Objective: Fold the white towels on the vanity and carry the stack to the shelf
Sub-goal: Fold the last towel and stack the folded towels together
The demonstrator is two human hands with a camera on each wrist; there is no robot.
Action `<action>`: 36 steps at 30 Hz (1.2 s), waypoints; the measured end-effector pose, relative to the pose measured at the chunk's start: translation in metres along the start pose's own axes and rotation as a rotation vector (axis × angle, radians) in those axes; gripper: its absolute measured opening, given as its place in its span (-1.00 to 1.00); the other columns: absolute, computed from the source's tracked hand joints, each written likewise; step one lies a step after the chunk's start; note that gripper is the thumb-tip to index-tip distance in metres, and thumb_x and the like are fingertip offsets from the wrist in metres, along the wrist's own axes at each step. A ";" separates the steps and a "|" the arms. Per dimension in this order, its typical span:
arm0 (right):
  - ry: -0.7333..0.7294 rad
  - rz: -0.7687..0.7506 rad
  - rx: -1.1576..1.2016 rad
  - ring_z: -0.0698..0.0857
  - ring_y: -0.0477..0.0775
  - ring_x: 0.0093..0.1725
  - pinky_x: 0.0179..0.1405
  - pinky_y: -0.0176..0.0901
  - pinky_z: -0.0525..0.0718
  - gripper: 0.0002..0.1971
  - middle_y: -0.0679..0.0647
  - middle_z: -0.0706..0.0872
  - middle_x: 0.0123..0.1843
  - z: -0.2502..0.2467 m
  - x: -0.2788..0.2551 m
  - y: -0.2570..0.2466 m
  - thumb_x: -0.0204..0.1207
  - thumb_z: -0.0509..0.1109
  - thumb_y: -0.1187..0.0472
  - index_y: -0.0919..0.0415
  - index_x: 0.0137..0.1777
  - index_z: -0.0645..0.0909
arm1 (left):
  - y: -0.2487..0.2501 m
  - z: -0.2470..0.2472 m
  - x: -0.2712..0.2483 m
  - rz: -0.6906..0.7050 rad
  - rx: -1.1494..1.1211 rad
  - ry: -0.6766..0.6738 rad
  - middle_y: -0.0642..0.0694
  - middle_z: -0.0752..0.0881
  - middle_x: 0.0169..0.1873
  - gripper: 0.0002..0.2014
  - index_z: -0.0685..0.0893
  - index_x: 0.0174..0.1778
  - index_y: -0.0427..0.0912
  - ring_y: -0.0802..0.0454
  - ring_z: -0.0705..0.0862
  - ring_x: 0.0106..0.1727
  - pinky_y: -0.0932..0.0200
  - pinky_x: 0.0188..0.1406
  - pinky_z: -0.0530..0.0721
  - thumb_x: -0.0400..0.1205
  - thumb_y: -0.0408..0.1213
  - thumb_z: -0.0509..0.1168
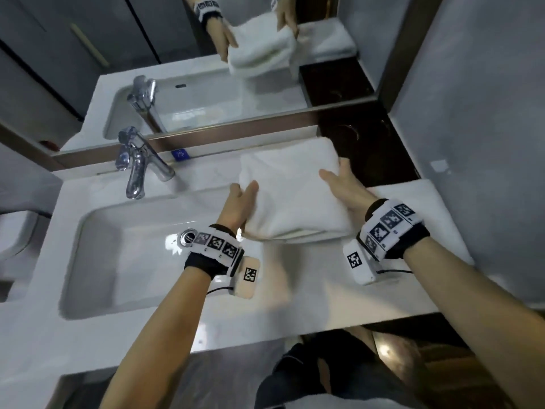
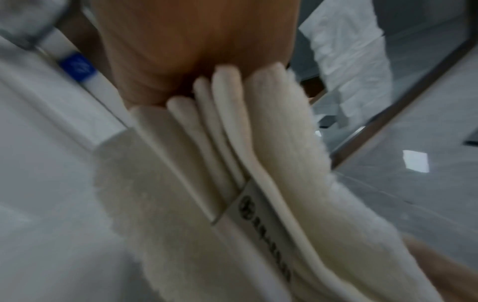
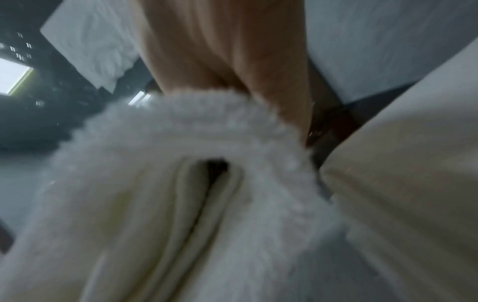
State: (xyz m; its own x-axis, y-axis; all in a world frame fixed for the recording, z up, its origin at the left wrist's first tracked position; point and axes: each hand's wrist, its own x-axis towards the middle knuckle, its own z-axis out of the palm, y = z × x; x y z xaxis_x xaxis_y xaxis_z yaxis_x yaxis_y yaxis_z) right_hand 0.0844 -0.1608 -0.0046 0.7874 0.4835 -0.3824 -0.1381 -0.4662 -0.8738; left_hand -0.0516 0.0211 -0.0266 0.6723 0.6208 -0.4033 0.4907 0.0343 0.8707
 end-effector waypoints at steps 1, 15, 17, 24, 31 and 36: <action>0.027 -0.010 0.014 0.56 0.10 0.23 0.25 0.03 0.53 -0.49 -0.01 0.49 0.24 -0.015 -0.008 0.002 0.61 0.19 -0.02 0.07 0.50 0.14 | 0.008 0.009 -0.005 0.028 -0.008 -0.029 0.04 0.57 -0.09 -0.67 0.32 0.15 -0.15 0.08 0.63 -0.08 0.24 -0.32 0.57 0.68 0.03 0.13; 0.518 0.093 -0.311 0.54 0.33 0.39 0.35 0.07 0.48 -0.54 0.28 0.54 0.45 -0.165 -0.080 0.059 0.63 0.24 0.08 0.23 0.47 0.35 | 0.038 0.185 -0.083 0.106 -0.007 -0.215 0.06 0.53 -0.14 -0.55 0.24 0.26 -0.34 0.13 0.59 -0.14 0.07 0.00 0.55 0.71 0.00 0.09; 0.474 0.122 -0.367 0.51 0.38 0.40 0.35 0.12 0.46 -0.56 0.35 0.49 0.47 -0.164 -0.076 0.069 0.67 0.17 0.11 0.26 0.48 0.30 | 0.032 0.193 -0.090 0.065 0.017 -0.200 -0.12 0.60 0.06 -0.49 0.20 0.34 -0.39 -0.10 0.65 0.08 0.00 0.14 0.59 0.71 -0.01 0.08; 0.304 0.093 -0.613 0.19 0.32 0.62 0.58 0.12 0.14 -0.47 0.31 0.13 0.67 -0.146 -0.067 0.100 0.73 -0.04 0.16 0.11 0.67 -0.07 | 0.016 0.195 -0.104 0.009 0.132 -0.119 -0.36 0.57 0.30 -0.52 0.16 0.38 -0.39 -0.28 0.60 0.26 0.03 0.15 0.53 0.73 -0.07 0.03; 0.146 -0.076 -0.605 0.43 0.37 0.45 0.39 0.18 0.42 -0.48 0.36 0.35 0.54 -0.097 -0.078 0.093 0.73 -0.08 0.11 -0.02 0.67 -0.06 | -0.009 0.141 -0.126 0.013 0.247 0.016 -0.11 0.54 -0.14 -0.70 0.17 0.22 -0.26 -0.14 0.57 -0.09 0.08 -0.06 0.47 0.76 -0.08 -0.06; 0.097 -0.277 -0.499 0.44 0.33 0.44 0.32 0.02 0.42 -0.51 0.32 0.41 0.50 -0.072 -0.079 0.081 0.73 -0.02 0.12 -0.06 0.65 0.07 | -0.020 0.112 -0.140 0.030 0.216 0.151 -0.10 0.53 -0.29 -0.79 0.13 0.12 -0.20 0.03 0.51 -0.41 0.15 -0.45 0.44 0.75 -0.13 -0.06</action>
State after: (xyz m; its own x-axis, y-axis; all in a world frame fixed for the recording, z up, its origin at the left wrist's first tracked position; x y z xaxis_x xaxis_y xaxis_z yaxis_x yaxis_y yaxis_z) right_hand 0.0548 -0.2897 -0.0233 0.8087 0.5779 -0.1097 0.3624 -0.6364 -0.6809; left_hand -0.0936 -0.1543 -0.0189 0.6055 0.7297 -0.3177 0.5900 -0.1437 0.7945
